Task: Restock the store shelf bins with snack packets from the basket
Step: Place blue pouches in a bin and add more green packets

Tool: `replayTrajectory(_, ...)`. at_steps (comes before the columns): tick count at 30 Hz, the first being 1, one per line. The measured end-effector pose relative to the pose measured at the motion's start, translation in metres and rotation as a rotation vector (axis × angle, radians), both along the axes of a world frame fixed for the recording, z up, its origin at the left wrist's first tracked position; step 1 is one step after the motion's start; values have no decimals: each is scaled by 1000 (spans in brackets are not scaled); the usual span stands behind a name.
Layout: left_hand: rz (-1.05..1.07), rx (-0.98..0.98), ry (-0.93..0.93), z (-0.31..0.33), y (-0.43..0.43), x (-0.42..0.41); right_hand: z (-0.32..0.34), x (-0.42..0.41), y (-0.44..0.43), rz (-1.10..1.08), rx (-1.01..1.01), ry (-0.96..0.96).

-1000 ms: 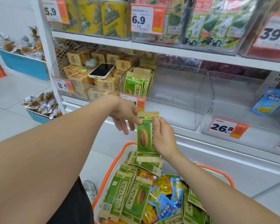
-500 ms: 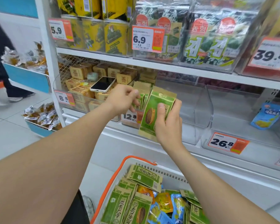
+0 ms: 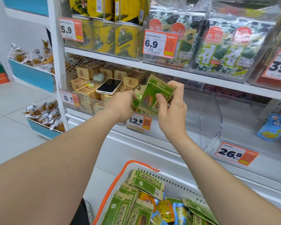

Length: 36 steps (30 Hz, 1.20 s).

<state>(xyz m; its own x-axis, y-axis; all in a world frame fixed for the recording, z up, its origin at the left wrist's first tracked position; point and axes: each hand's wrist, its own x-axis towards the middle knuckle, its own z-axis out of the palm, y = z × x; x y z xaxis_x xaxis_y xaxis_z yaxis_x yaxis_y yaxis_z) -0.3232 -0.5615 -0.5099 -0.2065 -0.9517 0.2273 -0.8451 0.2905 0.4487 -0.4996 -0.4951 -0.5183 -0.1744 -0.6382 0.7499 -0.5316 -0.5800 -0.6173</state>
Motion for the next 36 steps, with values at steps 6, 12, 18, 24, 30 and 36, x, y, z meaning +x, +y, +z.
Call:
replayTrajectory(6,69,-65,4,3,0,-1,-12,2,-29,-16,132,75)
replayTrajectory(12,76,-79,-5,4,-2,-5,-13,1,-48,-161,365,148)
replayTrajectory(18,-16,-101,4,2,-2,-12,-4,12,-58,-222,546,331)
replayTrajectory(24,-25,-130,-161,-1,-4,-15,-1,16,-54,-97,639,31)
replayTrajectory(30,-68,-81,-87,-3,-7,-20,11,8,-73,12,894,-439)
replayTrajectory(36,-64,-15,-2,-11,-11,-32,7,0,-104,237,1030,-545)
